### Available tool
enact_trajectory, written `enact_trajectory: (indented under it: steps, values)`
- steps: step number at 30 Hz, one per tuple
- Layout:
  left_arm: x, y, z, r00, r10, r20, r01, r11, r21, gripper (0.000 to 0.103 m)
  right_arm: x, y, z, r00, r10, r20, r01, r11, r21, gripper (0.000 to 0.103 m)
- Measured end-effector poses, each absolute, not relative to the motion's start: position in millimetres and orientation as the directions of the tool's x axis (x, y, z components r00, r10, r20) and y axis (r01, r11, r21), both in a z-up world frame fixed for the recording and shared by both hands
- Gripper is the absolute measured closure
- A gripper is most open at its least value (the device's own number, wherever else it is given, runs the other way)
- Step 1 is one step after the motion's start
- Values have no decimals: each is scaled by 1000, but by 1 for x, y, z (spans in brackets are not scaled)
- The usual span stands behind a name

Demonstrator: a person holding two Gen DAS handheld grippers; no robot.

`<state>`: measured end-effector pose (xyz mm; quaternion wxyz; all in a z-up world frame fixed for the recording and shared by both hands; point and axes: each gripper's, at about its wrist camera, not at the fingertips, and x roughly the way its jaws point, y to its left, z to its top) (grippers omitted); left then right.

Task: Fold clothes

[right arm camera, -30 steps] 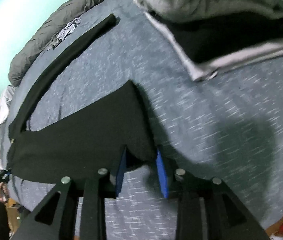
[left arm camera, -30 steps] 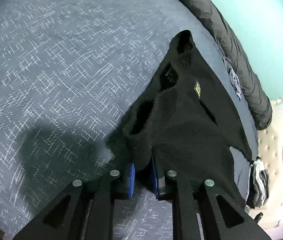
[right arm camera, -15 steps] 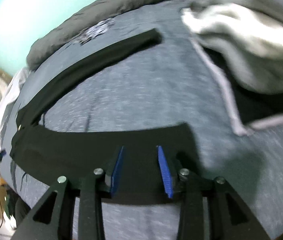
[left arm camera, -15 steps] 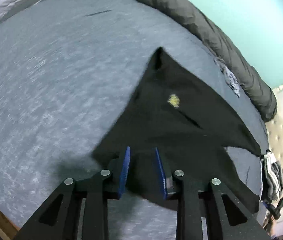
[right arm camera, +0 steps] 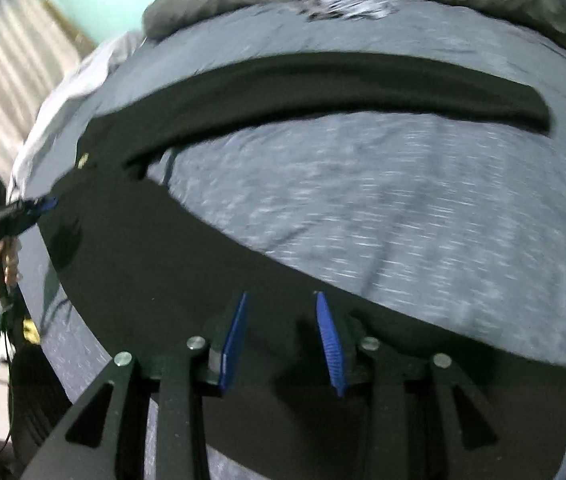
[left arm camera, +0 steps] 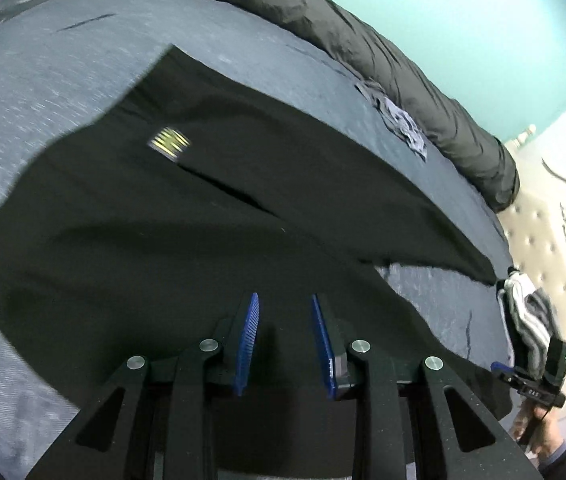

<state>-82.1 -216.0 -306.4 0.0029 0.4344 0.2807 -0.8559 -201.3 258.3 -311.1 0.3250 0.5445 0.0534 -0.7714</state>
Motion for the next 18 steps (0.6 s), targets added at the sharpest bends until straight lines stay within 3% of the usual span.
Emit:
enact_trajectory:
  steps: [16,17,18]
  values:
    - [-82,-187,-335,-640,248,-727,167,-879,-447,73,-200,177,-372,-135,-260,-956,756,-651,70,67]
    - [-82,-186,-336,-640,251,-726,166,-877,-450,73,-200,176,-373,-138,-258,-956,762,-645,64,68]
    - [-82,-186,-337,-640,253,-725,164,-878,-451,73,-199,177,-374,-136,-267,-954,766,-639,69,76]
